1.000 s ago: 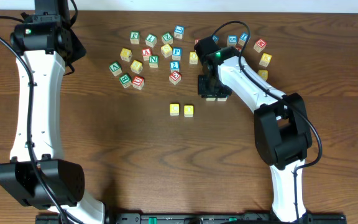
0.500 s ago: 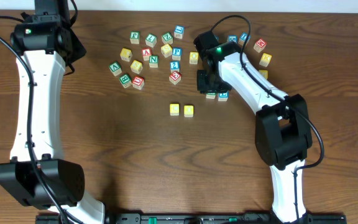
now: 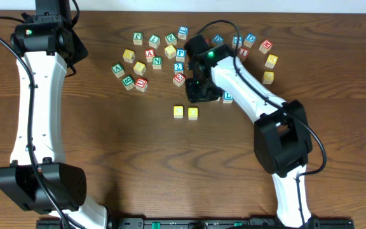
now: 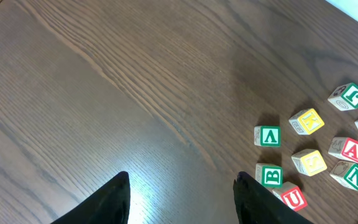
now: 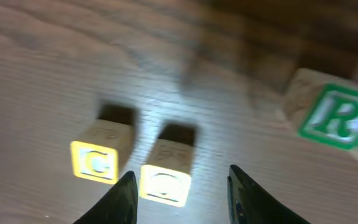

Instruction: Spell out CORL

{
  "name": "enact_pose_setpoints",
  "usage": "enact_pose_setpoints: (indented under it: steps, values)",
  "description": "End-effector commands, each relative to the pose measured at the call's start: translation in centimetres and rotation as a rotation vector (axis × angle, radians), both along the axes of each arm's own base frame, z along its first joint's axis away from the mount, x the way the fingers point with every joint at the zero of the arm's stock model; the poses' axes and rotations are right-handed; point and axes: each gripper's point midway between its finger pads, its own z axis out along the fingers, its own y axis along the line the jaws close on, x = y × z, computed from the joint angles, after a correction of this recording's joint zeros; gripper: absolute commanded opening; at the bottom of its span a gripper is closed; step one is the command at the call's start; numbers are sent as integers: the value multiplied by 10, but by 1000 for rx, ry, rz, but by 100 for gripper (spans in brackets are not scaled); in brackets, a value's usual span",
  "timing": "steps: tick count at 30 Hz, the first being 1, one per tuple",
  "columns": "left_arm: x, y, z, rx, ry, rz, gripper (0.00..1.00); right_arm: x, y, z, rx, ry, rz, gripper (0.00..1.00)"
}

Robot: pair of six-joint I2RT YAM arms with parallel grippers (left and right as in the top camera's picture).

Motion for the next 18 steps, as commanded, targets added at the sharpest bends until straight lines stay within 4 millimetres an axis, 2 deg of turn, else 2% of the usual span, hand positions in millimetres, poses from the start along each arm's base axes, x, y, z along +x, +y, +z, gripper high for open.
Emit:
enact_pose_setpoints:
  steps: [1,5,10,18]
  values:
    - [-1,2,-9,13,31,2,53,-3,9,4,2,-20,-54,42]
    - [-1,2,-9,13,31,2,53,-6,14,0,-2,-24,-40,42]
    - [-1,2,-9,13,32,1,53,-4,11,-1,-24,-39,-43,43]
    - [-1,2,-9,13,31,1,53,-11,13,-5,-32,-22,-40,44]
